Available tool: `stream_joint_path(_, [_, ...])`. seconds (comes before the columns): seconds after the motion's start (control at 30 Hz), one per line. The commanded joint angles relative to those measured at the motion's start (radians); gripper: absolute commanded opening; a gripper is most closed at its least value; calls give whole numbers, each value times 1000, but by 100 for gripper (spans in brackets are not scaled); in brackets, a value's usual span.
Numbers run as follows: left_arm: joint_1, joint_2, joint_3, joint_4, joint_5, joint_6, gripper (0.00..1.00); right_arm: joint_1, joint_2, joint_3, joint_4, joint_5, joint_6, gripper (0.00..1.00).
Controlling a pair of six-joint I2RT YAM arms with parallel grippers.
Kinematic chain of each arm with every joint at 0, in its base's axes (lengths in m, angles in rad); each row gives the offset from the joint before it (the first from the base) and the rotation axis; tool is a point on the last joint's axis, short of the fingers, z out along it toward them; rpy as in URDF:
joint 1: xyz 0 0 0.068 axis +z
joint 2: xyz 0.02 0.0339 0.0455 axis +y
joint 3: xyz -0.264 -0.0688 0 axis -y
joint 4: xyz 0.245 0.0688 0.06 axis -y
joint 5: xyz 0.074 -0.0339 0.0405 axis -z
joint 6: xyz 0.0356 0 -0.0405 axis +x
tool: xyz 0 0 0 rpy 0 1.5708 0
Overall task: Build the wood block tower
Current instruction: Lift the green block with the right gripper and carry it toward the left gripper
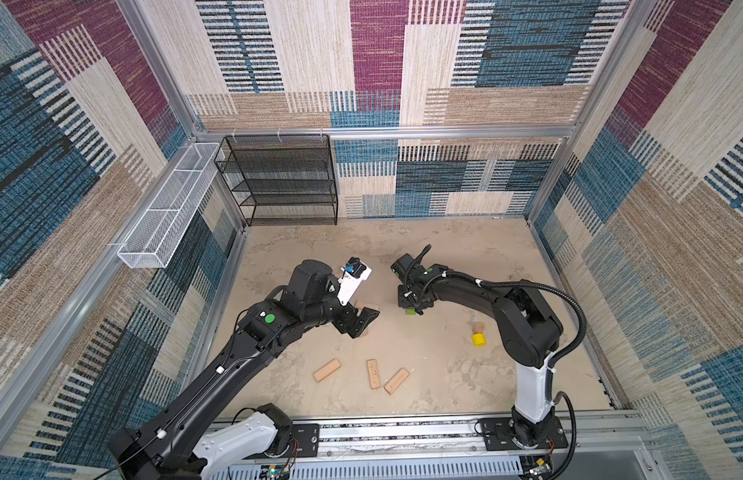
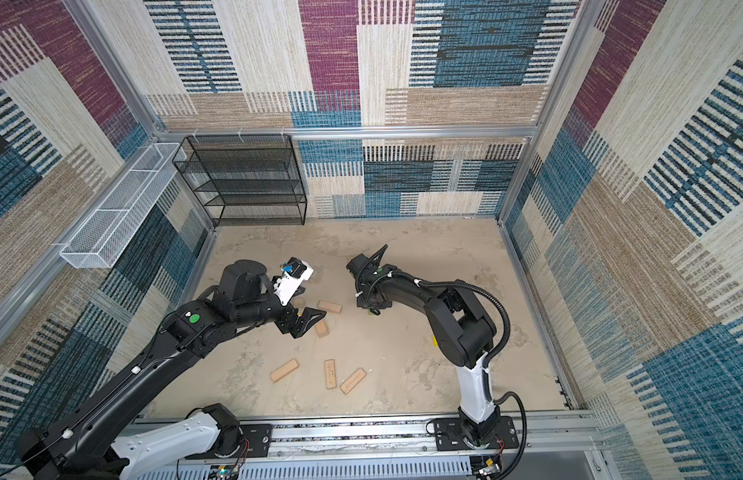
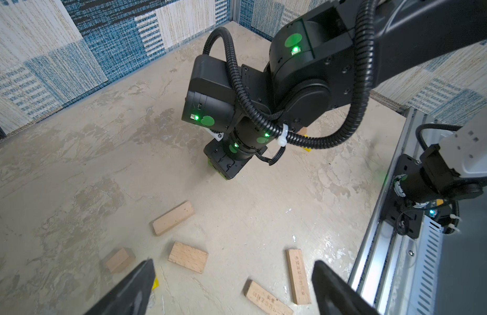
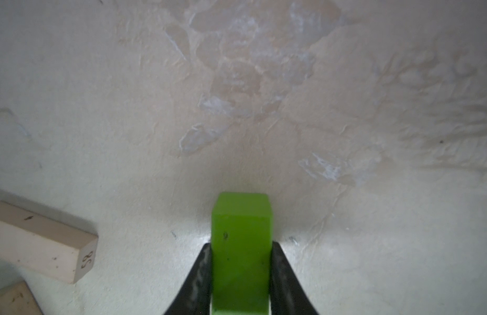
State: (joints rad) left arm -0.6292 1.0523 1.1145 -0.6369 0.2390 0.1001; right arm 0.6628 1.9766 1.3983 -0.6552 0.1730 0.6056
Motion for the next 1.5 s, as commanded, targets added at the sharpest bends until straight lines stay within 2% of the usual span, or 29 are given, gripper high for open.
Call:
stream_joint_path(0.0, [-2,-7,-2,14,-14,-7,95,3,13,5,-21,-5,27,31])
stream_joint_path(0.13, [-4,-10,-3,14,-18,-8,95,4,11,0,-28,-7,42,48])
stream_joint_path(0.23, [-6,-12,-4,14,-27,-7,96,5,5,-7,-29,-8,48,49])
stream_joint_path(0.5, [-6,-16,-6,14,-32,-9,96,6,-5,-18,-29,0,55,40])
stream_joint_path(0.63, [-7,-18,-6,14,-33,-12,96,6,-7,-25,-22,0,53,40])
stream_joint_path(0.83, [-7,-21,-6,15,-35,-13,96,6,-14,-24,-25,6,57,42])
stream_joint_path(0.93, [-7,-24,-7,13,-35,-14,96,6,-15,-24,-27,8,59,50])
stream_joint_path(1.0, [-8,-25,-7,14,-37,-15,96,6,-15,-24,-27,7,62,51])
stream_joint_path(1.23, [-7,-29,-7,14,-37,-15,96,6,-15,-25,-23,-2,69,38])
stream_joint_path(1.47, [-8,-35,-7,14,-41,-18,96,7,-15,-31,-22,-3,71,34])
